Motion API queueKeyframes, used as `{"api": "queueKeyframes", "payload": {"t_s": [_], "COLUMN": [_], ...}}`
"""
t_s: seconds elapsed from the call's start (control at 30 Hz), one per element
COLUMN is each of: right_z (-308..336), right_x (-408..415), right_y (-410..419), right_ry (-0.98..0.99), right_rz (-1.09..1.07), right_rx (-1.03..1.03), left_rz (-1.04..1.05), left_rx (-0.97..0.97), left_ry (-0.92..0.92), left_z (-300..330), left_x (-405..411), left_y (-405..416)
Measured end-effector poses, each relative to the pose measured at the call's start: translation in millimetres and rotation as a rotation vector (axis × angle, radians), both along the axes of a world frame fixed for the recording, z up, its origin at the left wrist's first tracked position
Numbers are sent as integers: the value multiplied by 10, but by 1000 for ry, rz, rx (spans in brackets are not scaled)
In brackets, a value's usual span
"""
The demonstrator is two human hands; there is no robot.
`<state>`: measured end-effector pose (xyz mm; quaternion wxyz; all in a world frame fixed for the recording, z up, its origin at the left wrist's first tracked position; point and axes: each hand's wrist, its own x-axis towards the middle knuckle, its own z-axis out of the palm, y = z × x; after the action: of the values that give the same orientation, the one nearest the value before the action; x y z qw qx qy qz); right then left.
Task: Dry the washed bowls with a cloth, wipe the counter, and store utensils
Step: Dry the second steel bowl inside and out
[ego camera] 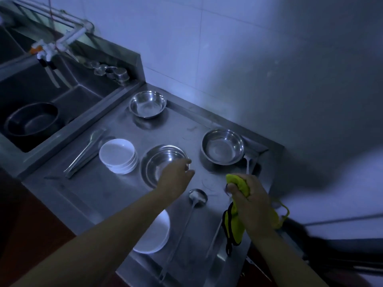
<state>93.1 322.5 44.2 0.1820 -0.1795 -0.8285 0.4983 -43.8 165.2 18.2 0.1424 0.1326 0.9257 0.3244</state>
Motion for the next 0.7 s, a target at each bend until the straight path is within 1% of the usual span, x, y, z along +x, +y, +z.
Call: {"api": "queueKeyframes", "payload": {"t_s": [0.1,0.2,0.27,0.33,0.4,0.5,0.57,0.6,0.67,0.7], "right_z": [4,-2,-22,-54,-91,-127,-144,-155,-168,-173], "right_x": [-20,-35,-26,0,38,105,134,153,177,188], "right_y": [186,373,488,597,692,764,772,777,774,774], "right_ry": [9,13,5,9,11,10,6,-2,-23,-29], "right_rz": [-93,-193,-238,-282,-318,-346,-360,-364,-364,-364], "right_rx": [1,23,36,38,33,26,10,9,22,10], "left_rz": [66,223,348,489,587,643,628,569,389,349], "left_rx": [82,146,286,504,613,643,599,523,310,258], "left_ry": [-243,-505,-662,-828,-896,-896,-821,-736,-473,-356], "left_z": [-217,-497,-675,-843,-956,-1047,-1023,-958,-789,-704], "left_x": [-302,-563,-673,-742,-774,-779,-778,-760,-714,-689], "left_y": [588,1010,1190,1324,1435,1526,1509,1485,1410,1372]}}
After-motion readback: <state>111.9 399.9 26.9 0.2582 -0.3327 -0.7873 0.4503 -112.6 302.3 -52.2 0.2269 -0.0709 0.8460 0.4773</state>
